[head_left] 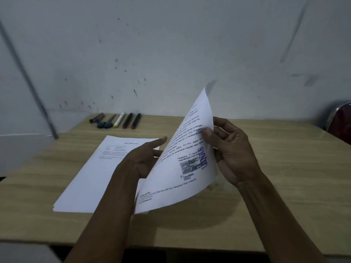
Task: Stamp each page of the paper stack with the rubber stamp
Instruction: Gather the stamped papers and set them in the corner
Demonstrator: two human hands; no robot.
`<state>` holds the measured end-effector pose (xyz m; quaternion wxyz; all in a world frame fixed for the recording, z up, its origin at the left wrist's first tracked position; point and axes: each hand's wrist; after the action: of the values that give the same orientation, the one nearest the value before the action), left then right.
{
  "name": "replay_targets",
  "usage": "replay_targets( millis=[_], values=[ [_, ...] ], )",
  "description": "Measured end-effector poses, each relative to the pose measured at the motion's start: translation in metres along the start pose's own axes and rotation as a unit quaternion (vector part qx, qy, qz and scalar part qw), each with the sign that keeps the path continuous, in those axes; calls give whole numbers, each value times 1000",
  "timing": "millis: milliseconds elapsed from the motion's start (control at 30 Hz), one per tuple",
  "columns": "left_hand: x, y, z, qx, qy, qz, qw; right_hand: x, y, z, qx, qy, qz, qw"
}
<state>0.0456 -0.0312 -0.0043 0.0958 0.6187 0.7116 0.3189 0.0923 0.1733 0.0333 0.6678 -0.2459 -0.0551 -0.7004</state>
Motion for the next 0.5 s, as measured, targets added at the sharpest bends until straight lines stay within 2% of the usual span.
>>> replay_targets(
  millis=[100, 167, 233, 333, 500],
  values=[
    [-12, 13, -5, 41, 60, 38, 997, 20, -2, -1, -2, -6, 10, 1000],
    [-23, 24, -10, 98, 81, 13, 992, 29, -2, -3, -2, 7, 5, 1000],
    [-45, 18, -23, 153, 82, -34, 984, 37, -1, -11, 17, 22, -7, 1000],
    [-78, 16, -41, 157, 89, -109, 977, 43, -1, -32, 71, 67, -56, 994],
    [-121, 12, -51, 222, -1, -279, 934, 53, 0, -76, 149, 131, -118, 973]
  ],
)
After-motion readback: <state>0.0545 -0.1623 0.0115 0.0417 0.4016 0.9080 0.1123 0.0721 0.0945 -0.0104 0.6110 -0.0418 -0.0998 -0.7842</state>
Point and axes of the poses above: each hand's wrist, its own y-axis away from the middle knuckle, its own x-axis out of the palm, z = x × y, and after that the axes turned 12 degrees about -z, right-handed
